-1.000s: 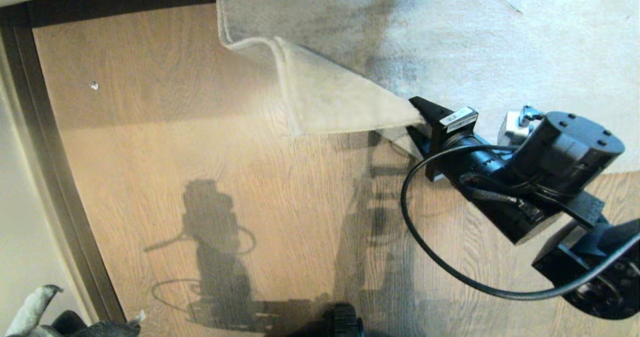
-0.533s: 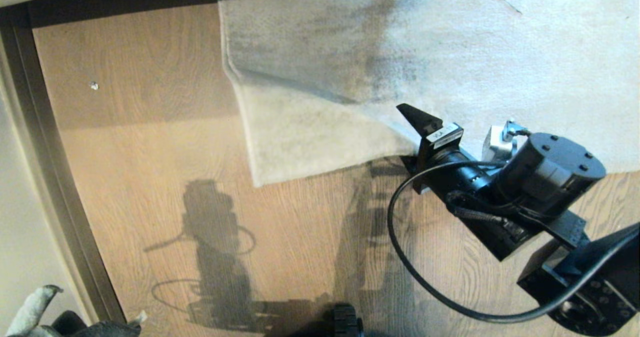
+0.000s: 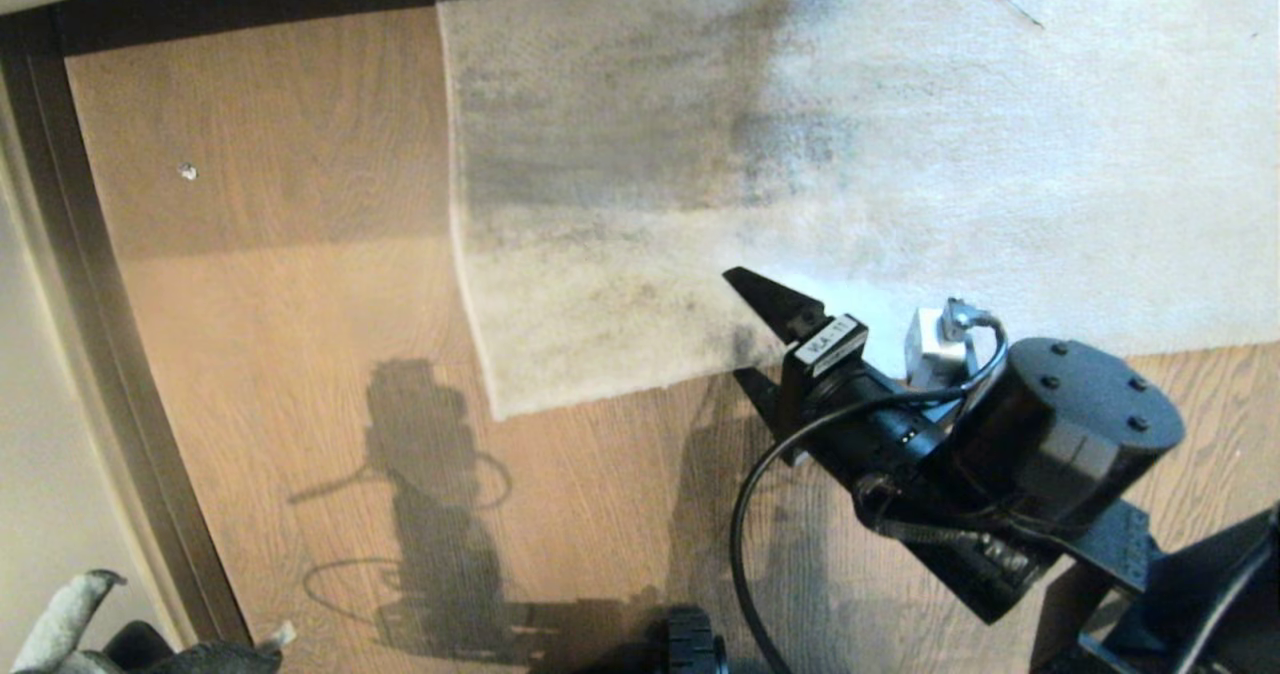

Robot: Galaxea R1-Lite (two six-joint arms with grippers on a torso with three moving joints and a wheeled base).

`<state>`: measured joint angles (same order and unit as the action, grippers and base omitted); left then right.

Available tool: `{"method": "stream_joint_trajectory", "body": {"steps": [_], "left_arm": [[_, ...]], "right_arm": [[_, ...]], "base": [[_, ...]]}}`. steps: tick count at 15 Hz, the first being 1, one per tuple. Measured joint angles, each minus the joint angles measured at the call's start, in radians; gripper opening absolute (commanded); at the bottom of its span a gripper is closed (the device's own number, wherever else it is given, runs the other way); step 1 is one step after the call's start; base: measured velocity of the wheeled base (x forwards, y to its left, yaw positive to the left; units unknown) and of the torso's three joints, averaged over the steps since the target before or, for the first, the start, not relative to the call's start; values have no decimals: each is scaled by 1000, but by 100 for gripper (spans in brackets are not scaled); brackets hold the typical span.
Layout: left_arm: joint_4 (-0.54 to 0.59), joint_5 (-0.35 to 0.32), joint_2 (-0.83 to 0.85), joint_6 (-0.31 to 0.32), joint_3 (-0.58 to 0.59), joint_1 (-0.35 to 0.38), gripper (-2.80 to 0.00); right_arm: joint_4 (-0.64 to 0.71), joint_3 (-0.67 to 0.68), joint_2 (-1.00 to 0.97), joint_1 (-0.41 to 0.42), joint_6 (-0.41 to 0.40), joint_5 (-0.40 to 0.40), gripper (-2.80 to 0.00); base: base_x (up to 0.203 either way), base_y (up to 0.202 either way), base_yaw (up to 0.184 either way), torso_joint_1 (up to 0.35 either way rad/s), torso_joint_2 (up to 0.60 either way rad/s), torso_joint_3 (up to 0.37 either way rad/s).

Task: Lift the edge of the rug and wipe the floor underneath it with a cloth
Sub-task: Lay down the carpet

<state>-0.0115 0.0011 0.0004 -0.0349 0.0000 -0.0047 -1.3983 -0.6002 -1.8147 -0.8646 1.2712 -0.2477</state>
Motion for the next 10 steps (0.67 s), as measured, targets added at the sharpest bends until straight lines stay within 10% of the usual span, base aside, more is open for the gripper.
{"method": "stream_joint_trajectory", "body": {"steps": [8, 9, 10], "left_arm": [[0, 0, 0, 0, 0, 0, -280], [0, 1, 0, 0, 0, 0, -280], [0, 0, 0, 0, 0, 0, -280]], "right_arm": [[-124, 12, -156, -63, -36, -19, 0], [-124, 11, -172, -55, -40, -19, -280], [-124, 8, -186, -42, -41, -19, -280]], "base": [[0, 0, 0, 0, 0, 0], [0, 0, 0, 0, 0, 0], [0, 0, 0, 0, 0, 0]]}}
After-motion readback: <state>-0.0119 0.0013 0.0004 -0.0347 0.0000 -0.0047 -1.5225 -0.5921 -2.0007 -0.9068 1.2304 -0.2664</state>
